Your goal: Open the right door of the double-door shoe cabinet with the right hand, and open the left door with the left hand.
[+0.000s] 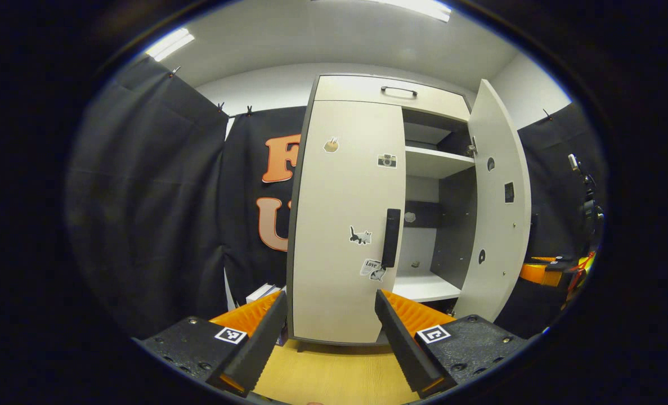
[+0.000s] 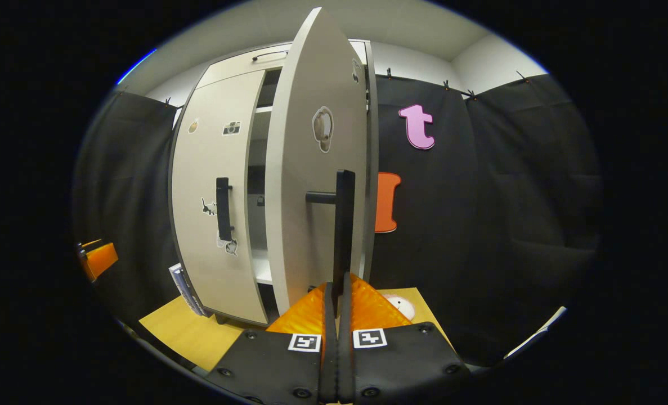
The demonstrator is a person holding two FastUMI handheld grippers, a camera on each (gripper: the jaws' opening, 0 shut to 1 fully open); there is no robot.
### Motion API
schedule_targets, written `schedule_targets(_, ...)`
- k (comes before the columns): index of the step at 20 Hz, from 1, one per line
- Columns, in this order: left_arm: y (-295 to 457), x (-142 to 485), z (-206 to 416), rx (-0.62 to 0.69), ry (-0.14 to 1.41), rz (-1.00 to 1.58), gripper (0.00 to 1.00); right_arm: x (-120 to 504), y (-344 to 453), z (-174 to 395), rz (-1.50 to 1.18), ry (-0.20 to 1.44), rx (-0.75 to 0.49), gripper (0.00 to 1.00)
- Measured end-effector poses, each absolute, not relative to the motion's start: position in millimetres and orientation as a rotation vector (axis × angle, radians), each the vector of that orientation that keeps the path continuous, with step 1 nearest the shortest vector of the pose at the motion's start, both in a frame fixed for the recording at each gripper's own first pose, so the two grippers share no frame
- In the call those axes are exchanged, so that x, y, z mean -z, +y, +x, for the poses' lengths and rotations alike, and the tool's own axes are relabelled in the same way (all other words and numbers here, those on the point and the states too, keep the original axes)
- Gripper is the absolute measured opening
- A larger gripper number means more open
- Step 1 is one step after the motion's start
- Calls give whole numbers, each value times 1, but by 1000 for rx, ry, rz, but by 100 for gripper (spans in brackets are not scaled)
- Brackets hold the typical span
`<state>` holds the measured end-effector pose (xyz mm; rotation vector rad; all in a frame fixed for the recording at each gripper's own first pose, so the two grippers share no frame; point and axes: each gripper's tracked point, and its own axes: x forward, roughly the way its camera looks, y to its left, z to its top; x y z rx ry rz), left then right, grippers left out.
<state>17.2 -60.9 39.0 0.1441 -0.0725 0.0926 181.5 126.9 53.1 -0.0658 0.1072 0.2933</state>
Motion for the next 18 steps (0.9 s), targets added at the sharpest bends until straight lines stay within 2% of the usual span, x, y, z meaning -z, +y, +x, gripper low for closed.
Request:
schedule_targets(3,-65,-46,22,-111,-83,139,92,-53,119,184,-71,105,-286,8)
schedule_targets(4,-68,-46,23,-112,-86,135,95,-53,116,184,-74,106,-283,12)
schedule_targets(5,-71,-46,25,-110,-87,129,94,-53,114,185,-73,106,-281,8)
schedule_targets(8,-82,-50,33,-106,-94,129,95,-53,110,187,-58,104,-276,8)
schedule_targets(9,-86,-54,37,-105,-101,138,95,-54,107,188,-56,102,-272,12)
schedule_targets(10,-90,-56,41,-103,-106,147,97,-54,104,189,-55,101,-267,12)
schedule_targets(11,-95,-56,45,-99,-103,154,94,-55,100,191,-52,102,-258,8)
schedule_targets(14,-112,-59,55,-79,-102,171,95,-54,84,195,-34,109,-186,7)
schedule_targets(18,-132,-57,76,-66,-98,183,94,-55,86,189,2,107,-215,8)
